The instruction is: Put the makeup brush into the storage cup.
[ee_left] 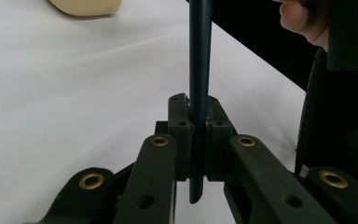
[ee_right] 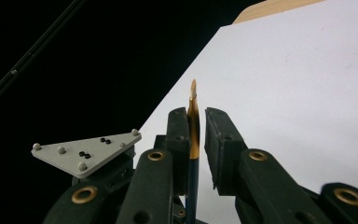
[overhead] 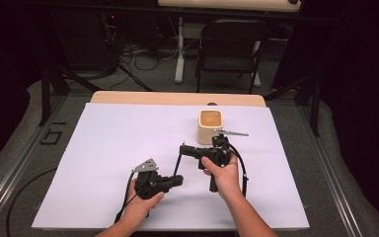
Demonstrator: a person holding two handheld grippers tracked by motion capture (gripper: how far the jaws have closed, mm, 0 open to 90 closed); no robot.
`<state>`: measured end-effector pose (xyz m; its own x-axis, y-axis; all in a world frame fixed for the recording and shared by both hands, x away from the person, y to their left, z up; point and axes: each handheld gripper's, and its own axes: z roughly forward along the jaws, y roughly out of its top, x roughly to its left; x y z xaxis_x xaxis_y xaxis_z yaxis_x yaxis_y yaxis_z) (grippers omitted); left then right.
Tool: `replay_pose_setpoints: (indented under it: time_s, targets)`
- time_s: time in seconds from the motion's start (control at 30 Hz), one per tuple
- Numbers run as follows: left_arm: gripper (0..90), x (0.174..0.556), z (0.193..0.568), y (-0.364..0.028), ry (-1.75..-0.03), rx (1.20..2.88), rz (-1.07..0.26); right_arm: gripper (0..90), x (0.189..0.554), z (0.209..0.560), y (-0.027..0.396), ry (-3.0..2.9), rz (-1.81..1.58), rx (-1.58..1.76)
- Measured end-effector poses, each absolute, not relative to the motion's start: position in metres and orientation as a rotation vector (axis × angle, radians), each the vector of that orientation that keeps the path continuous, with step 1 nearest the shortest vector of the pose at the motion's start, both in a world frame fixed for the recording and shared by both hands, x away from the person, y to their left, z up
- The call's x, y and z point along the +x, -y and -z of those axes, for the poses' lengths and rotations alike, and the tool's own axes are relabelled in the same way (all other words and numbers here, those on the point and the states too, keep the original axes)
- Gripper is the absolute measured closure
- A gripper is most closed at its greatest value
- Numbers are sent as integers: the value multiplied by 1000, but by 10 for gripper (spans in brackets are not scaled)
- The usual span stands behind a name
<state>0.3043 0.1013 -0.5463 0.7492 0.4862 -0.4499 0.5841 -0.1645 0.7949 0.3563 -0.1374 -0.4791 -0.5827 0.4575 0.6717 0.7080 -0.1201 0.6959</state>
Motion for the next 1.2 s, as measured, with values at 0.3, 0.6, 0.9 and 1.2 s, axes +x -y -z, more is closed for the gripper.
replay_pose_setpoints:
  time_s: [0.3, 0.6, 0.9, 1.2]
  targets:
    - [850, 304, 546, -102, -836, 1809, 104, 841, 356, 479, 138, 1932, 1770, -1310]
    - [781, 305, 546, -103, -836, 1792, 101, 844, 356, 478, 139, 1950, 1780, -1320]
    - [640, 306, 544, -105, -848, 1798, 76, 844, 356, 475, 143, 1996, 1810, -1328]
    - [580, 307, 540, -108, -866, 1819, 11, 844, 355, 471, 146, 2038, 1837, -1339]
